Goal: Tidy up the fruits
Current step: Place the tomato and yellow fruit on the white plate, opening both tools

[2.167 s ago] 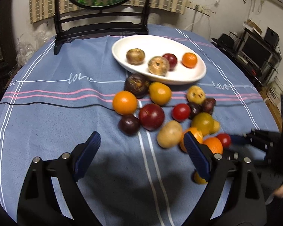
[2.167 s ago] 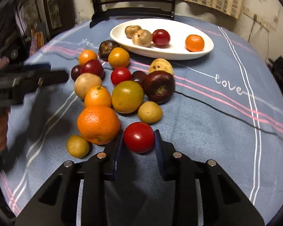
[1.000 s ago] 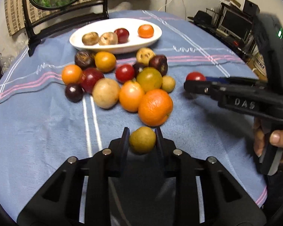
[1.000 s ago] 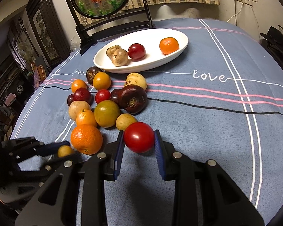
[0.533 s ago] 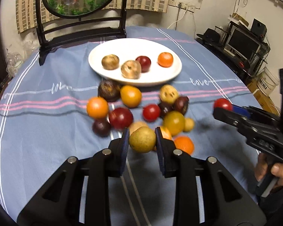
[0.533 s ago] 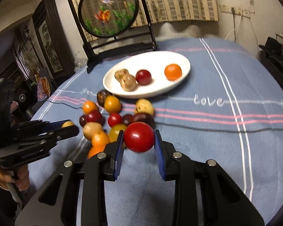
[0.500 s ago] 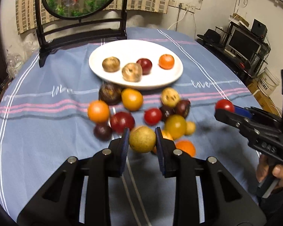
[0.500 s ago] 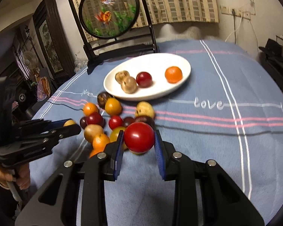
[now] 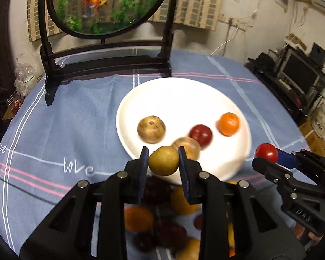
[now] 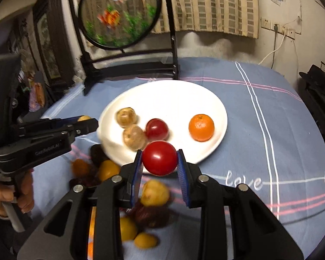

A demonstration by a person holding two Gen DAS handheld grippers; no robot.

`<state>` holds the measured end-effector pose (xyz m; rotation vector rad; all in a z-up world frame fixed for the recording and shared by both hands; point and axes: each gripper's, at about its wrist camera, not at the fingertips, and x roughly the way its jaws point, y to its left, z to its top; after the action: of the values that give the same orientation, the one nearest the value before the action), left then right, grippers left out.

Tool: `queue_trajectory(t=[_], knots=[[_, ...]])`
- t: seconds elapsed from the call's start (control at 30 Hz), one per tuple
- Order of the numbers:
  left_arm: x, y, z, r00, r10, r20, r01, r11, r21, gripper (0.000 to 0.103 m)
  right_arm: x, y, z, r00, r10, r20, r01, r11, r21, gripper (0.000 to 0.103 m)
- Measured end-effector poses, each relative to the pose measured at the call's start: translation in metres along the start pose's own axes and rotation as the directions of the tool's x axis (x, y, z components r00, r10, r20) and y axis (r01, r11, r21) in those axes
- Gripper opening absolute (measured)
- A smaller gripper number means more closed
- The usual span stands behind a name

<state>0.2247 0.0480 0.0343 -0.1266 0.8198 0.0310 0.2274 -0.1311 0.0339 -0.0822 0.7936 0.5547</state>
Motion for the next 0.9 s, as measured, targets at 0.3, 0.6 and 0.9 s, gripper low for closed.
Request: queue_trajectory(t=[0.3, 0.6, 0.9], knots=[[0.04, 0.006, 0.014, 0.998, 0.037, -0.041, -0.038, 0.999, -0.016, 0.034, 0.046, -0.014, 0.015, 0.996, -0.057, -0.068, 0.06, 0.998, 0.03, 0.042], [0.022, 0.012, 0.015, 0.999, 0.047, -0.002, -0.047, 0.998, -0.052, 0.071, 0.021, -0.021, 0.015, 1.0, -0.028, 0.004, 0.028, 0.997, 0.075, 0.049], [-0.024, 0.02, -0.02, 0.996, 0.086, 0.034, -0.083, 0.994, -0.072, 0.09, -0.018, -0.019, -0.011, 1.0, -0.017, 0.015, 0.016, 0.995, 0.102, 0.061]])
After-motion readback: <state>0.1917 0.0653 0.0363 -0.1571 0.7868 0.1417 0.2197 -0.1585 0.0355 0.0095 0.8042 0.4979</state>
